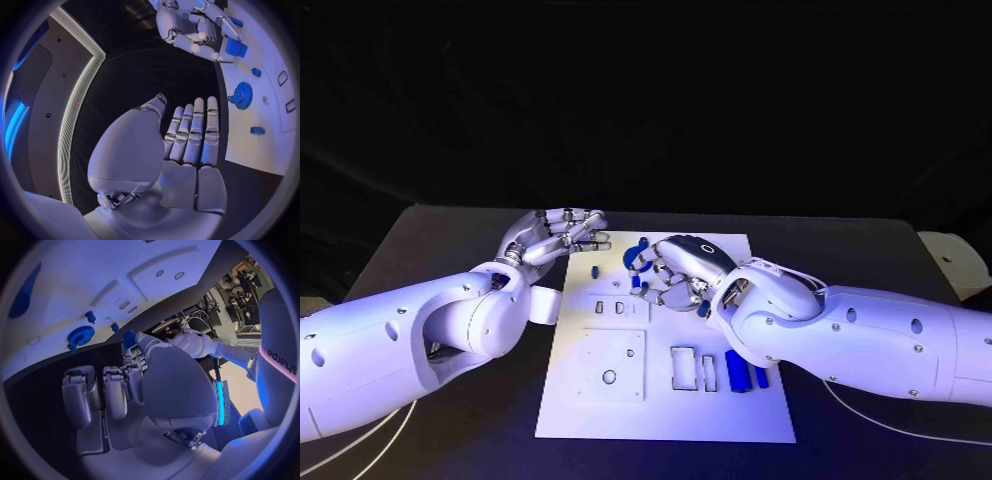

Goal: Assemble the parts on the task board

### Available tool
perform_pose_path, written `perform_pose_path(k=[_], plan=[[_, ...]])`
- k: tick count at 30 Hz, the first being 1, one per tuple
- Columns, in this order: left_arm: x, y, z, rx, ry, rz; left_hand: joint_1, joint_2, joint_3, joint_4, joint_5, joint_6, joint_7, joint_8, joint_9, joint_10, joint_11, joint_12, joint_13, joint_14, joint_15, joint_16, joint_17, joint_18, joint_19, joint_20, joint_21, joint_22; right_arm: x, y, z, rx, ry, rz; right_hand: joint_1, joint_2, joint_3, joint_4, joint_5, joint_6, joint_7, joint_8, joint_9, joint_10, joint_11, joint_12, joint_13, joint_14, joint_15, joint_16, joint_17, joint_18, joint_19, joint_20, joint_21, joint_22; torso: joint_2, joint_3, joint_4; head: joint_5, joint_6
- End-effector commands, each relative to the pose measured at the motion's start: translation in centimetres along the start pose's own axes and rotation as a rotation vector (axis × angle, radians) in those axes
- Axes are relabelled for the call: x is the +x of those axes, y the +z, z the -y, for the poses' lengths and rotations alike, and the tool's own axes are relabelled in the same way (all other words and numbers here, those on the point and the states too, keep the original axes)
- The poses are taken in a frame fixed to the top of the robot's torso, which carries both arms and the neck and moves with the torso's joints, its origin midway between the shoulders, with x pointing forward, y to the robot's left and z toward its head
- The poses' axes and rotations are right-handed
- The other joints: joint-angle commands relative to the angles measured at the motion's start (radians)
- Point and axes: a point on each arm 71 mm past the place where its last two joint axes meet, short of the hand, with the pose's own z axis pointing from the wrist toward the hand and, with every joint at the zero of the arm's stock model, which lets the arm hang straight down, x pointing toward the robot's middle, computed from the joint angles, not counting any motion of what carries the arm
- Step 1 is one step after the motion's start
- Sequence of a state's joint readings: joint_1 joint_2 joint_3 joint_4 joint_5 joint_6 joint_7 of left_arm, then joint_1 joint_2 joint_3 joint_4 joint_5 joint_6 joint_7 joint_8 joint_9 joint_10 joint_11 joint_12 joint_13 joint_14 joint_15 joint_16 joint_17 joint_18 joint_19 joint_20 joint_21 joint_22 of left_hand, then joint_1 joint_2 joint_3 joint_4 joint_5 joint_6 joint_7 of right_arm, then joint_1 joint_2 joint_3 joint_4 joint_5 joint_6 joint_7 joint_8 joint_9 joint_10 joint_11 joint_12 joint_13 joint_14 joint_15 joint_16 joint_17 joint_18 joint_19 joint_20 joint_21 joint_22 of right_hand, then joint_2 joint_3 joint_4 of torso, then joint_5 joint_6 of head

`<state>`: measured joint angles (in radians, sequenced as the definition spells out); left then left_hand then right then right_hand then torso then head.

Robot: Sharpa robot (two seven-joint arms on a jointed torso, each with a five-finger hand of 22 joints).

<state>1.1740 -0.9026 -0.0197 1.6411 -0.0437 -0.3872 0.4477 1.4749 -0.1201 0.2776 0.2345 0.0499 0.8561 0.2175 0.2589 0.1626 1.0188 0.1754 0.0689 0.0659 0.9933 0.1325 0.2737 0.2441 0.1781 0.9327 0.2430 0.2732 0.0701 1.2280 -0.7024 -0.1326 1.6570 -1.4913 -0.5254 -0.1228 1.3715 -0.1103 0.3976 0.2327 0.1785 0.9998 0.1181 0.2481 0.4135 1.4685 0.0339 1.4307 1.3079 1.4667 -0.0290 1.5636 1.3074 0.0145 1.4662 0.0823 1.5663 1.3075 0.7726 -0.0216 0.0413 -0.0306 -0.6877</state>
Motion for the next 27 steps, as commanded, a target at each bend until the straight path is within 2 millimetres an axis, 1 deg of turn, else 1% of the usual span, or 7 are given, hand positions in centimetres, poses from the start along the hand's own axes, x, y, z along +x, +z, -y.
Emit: perform_pose_path(k=[1,4,9,14,21,24,27], plan=[[0.3,0.1,0.1,0.007,-0.013,-0.02,-0.005,0.0,0.004,0.003,0.003,-0.008,0.014,-0.006,-0.002,0.002,0.005,-0.004,-0.001,0.002,0.002,-0.006,0.001,0.006,0.008,-0.001,-0.004,-0.001,1.1,0.2,0.0,0.011,-0.068,-0.034,0.002,-0.003,-0.001,-0.003,0.002,0.011,-0.012,0.025,0.024,0.008,-0.006,-0.003,0.146,0.102,-0.008,0.004,0.256,-0.014,0.105,-0.009,0.005,0.263,0.002,0.0007,-0.0016,0.01,-0.002],[0.3,0.1,0.1,0.008,-0.014,-0.021,-0.007,0.0,0.004,0.004,0.003,-0.008,0.014,-0.006,-0.002,0.002,0.005,-0.004,-0.001,0.002,0.002,-0.006,0.001,0.006,0.008,-0.001,-0.004,-0.002,2.0,0.4,-0.2,0.008,-0.073,-0.05,0.002,-0.003,-0.001,-0.003,0.002,0.011,-0.012,0.025,0.024,0.008,-0.006,-0.003,0.146,0.102,-0.008,0.004,0.256,-0.014,0.105,-0.009,0.005,0.263,0.003,0.0013,-0.002,0.016,-0.004],[0.4,0.1,0.1,0.01,-0.014,-0.021,-0.009,0.0,0.003,0.005,0.003,-0.009,0.015,-0.007,-0.002,0.001,0.005,-0.004,-0.001,0.002,0.002,-0.007,0.002,0.006,0.008,0.0,-0.004,-0.002,3.1,0.6,-0.6,0.003,-0.085,-0.07,0.0,-0.007,-0.003,-0.004,0.0,0.009,-0.012,0.026,0.025,0.008,-0.006,-0.004,0.146,0.103,-0.008,0.005,0.258,-0.014,0.105,-0.009,0.005,0.263,0.002,0.0031,-0.0025,0.023,-0.012],[0.4,0.1,0.1,0.011,-0.014,-0.021,-0.01,0.0,0.002,0.006,0.003,-0.009,0.015,-0.007,-0.002,0.001,0.006,-0.004,-0.001,0.002,0.002,-0.007,0.002,0.006,0.008,0.0,-0.005,-0.002,4.1,0.9,-0.7,0.007,-0.095,-0.087,-0.002,-0.012,-0.004,-0.005,-0.002,0.008,-0.011,0.027,0.026,0.008,-0.006,-0.005,0.146,0.103,-0.008,0.005,0.258,-0.014,0.105,-0.009,0.005,0.263,0.0,0.0012,0.0003,0.024,-0.017],[0.4,0.1,0.1,0.011,-0.014,-0.02,-0.012,0.0,0.002,0.007,0.003,-0.009,0.015,-0.007,-0.002,0.001,0.006,-0.004,-0.001,0.002,0.002,-0.008,0.002,0.006,0.008,0.0,-0.005,-0.002,5.0,1.0,-0.4,0.023,-0.107,-0.098,-0.004,-0.014,-0.006,-0.005,-0.003,0.008,-0.011,0.028,0.026,0.008,-0.006,-0.004,0.146,0.103,-0.008,0.004,0.257,-0.014,0.105,-0.009,0.005,0.263,0.0,0.002,-0.0013,0.027,-0.019],[0.3,0.0,0.1,0.011,-0.014,-0.019,-0.012,0.0,0.002,0.007,0.003,-0.009,0.015,-0.007,-0.002,0.001,0.006,-0.004,-0.001,0.002,0.002,-0.008,0.002,0.006,0.008,0.0,-0.005,-0.002,5.1,1.0,-0.2,0.029,-0.115,-0.099,-0.005,-0.015,-0.006,-0.005,-0.003,0.008,-0.011,0.029,0.026,0.008,-0.006,-0.005,0.146,0.103,-0.008,0.005,0.258,-0.014,0.105,-0.009,0.005,0.263,0.0,0.0009,-0.0022,0.028,-0.019],[0.3,0.0,0.1,0.011,-0.014,-0.019,-0.012,0.0,0.002,0.007,0.003,-0.009,0.015,-0.007,-0.002,0.001,0.006,-0.004,-0.001,0.002,0.002,-0.008,0.002,0.006,0.008,0.0,-0.005,-0.002,5.2,1.0,0.0,0.033,-0.122,-0.099,-0.006,-0.016,-0.007,-0.004,-0.004,0.008,-0.011,0.029,0.027,0.008,-0.005,-0.004,0.146,0.103,-0.008,0.004,0.257,-0.014,0.105,-0.009,0.005,0.263,0.0,0.0007,-0.0015,0.027,-0.019]])
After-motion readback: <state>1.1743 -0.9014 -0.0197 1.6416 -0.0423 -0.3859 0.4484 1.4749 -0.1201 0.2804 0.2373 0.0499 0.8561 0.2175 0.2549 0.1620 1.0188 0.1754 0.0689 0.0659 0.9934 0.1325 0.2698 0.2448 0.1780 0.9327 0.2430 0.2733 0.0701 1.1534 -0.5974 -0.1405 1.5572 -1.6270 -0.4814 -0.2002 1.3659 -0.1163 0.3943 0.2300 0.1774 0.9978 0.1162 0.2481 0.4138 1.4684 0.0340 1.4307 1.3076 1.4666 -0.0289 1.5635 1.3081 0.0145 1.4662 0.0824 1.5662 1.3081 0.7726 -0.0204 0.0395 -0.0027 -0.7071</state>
